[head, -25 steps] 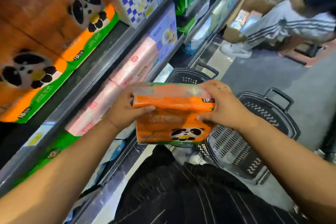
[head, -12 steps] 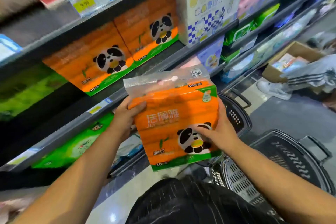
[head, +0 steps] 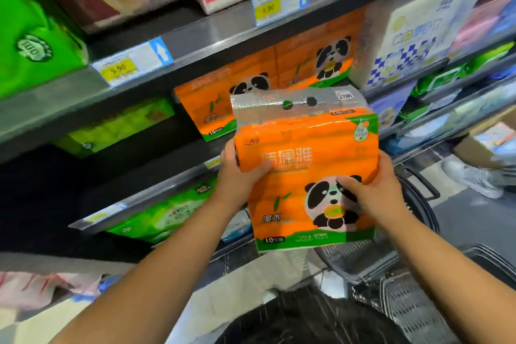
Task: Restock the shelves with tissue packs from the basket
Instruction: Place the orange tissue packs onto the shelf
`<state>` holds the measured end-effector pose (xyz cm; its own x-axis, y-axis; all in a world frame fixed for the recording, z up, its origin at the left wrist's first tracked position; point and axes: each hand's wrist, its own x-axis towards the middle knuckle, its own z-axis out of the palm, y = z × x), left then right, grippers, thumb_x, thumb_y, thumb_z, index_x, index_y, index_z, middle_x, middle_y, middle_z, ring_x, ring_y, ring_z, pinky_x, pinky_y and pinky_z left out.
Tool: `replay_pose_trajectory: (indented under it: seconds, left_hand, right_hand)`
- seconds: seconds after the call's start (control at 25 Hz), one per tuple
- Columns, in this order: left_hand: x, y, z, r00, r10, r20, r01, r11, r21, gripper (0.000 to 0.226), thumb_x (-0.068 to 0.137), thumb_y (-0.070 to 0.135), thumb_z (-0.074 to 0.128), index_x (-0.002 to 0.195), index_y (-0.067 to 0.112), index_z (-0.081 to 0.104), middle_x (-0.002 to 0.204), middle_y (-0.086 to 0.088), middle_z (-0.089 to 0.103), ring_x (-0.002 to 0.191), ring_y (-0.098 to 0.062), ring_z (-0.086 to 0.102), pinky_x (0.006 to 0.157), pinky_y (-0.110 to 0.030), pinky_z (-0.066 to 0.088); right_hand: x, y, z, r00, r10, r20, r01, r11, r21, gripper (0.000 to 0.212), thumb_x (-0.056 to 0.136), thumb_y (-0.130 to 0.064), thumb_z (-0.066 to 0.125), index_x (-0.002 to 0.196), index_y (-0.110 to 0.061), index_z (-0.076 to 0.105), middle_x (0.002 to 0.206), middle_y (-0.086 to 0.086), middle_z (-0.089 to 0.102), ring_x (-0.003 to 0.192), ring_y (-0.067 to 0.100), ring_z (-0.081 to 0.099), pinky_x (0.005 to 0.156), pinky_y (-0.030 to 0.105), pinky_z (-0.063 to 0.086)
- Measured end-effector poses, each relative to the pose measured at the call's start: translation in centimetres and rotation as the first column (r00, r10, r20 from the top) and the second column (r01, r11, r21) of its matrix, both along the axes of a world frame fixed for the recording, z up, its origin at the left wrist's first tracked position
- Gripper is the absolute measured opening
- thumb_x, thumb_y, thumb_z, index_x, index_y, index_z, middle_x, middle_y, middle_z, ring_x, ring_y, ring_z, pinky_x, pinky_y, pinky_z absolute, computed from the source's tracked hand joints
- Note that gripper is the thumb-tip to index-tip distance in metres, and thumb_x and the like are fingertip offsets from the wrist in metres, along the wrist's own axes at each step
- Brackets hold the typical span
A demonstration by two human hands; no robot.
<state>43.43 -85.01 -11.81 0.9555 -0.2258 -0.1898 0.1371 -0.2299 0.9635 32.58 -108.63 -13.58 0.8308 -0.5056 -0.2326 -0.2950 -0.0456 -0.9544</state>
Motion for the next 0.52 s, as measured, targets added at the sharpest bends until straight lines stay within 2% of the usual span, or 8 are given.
replay_pose_trajectory:
  seconds: [0.08, 0.12, 0.2, 0.28, 0.36, 0.4, 0.44, 0.52]
  left_hand:
    - [0.4, 1.5, -0.4, 0.999, -0.034, 0.031, 0.031, 0.995, 0.098, 0.092, 0.059, 0.055, 0.084, 0.135, 0.046, 0.032, 0.14, 0.0, 0.047, 0.125, -0.021, 0.053, 0.098, -0.053, 0.048]
    - [0.5, 2.0, -0.3, 0.999, -0.022, 0.033, 0.018, 0.993, 0.119, 0.093, 0.06, 0.056, 0.083, 0.135, 0.047, 0.03, 0.141, 0.002, 0.045, 0.126, -0.02, 0.051, 0.099, -0.052, 0.047]
    - [0.7, 2.5, 0.5, 0.999, 0.025, 0.04, -0.028, 0.996, 0.085, 0.081, 0.07, 0.039, 0.083, 0.128, 0.051, 0.029, 0.135, 0.011, 0.048, 0.124, -0.014, 0.05, 0.097, -0.041, 0.048]
    - [1.2, 2.7, 0.7, 0.994, 0.095, 0.059, -0.096, 0.995, 0.023, 0.083, 0.076, 0.024, 0.08, 0.131, 0.047, 0.023, 0.128, 0.016, 0.048, 0.119, -0.01, 0.05, 0.094, -0.033, 0.046]
    - [1.5, 2.4, 1.3, 0.981, 0.18, 0.077, -0.18, 0.984, -0.001, 0.089, 0.076, 0.024, 0.081, 0.139, 0.033, 0.019, 0.13, 0.011, 0.047, 0.117, -0.011, 0.052, 0.098, -0.039, 0.047]
    - [1.7, 2.1, 1.6, 0.973, 0.217, 0.081, -0.218, 0.976, 0.004, 0.09, 0.076, 0.026, 0.081, 0.14, 0.028, 0.018, 0.131, 0.009, 0.048, 0.115, -0.012, 0.053, 0.1, -0.043, 0.047]
    - [1.9, 1.6, 1.9, 0.966, 0.248, 0.078, -0.25, 0.968, 0.014, 0.089, 0.076, 0.027, 0.081, 0.141, 0.025, 0.019, 0.13, 0.008, 0.049, 0.114, -0.012, 0.054, 0.1, -0.045, 0.047]
    - [2.1, 0.6, 2.4, 0.951, 0.299, 0.081, -0.301, 0.953, 0.015, 0.087, 0.075, 0.028, 0.081, 0.139, 0.027, 0.022, 0.129, 0.009, 0.05, 0.114, -0.013, 0.055, 0.1, -0.047, 0.047]
  right_hand:
    - [1.3, 1.0, 0.8, 1.0, 0.01, 0.001, -0.01, 1.0, -0.005, 0.066, 0.084, -0.003, 0.07, 0.137, -0.017, 0.034, 0.112, 0.0, 0.054, 0.085, 0.001, 0.052, 0.045, 0.007, 0.045]
    - [2.0, 1.5, 1.2, 1.0, 0.022, 0.016, -0.022, 1.0, -0.013, 0.063, 0.085, -0.001, 0.07, 0.135, -0.017, 0.036, 0.115, 0.003, 0.054, 0.085, 0.0, 0.052, 0.044, 0.007, 0.044]
    - [3.4, 1.8, 1.7, 0.998, 0.042, 0.045, -0.039, 0.998, -0.053, 0.063, 0.084, -0.004, 0.071, 0.134, -0.021, 0.037, 0.117, 0.003, 0.055, 0.089, 0.009, 0.056, 0.048, 0.013, 0.048]
    - [4.9, 1.4, 2.0, 0.993, 0.097, 0.065, -0.092, 0.992, -0.084, 0.067, 0.083, -0.011, 0.074, 0.135, -0.029, 0.037, 0.12, -0.001, 0.057, 0.102, 0.019, 0.058, 0.061, 0.028, 0.055]
    - [6.6, 0.8, 2.4, 0.987, 0.144, 0.07, -0.14, 0.989, -0.048, 0.068, 0.082, -0.015, 0.075, 0.133, -0.036, 0.036, 0.12, -0.004, 0.058, 0.109, 0.025, 0.059, 0.069, 0.048, 0.059]
    - [7.5, 0.4, 2.7, 0.983, 0.167, 0.078, -0.163, 0.985, -0.05, 0.068, 0.082, -0.016, 0.076, 0.132, -0.038, 0.036, 0.117, -0.008, 0.058, 0.111, 0.026, 0.058, 0.072, 0.052, 0.059]
    - [8.4, 0.2, 3.2, 0.978, 0.192, 0.086, -0.187, 0.98, -0.063, 0.068, 0.082, -0.016, 0.075, 0.134, -0.037, 0.035, 0.114, -0.013, 0.057, 0.113, 0.026, 0.057, 0.072, 0.052, 0.059]
    - [9.8, -0.4, 4.3, 0.967, 0.235, 0.102, -0.227, 0.97, -0.082, 0.068, 0.086, -0.01, 0.071, 0.139, -0.029, 0.032, 0.113, -0.011, 0.054, 0.113, 0.024, 0.054, 0.062, 0.033, 0.06]
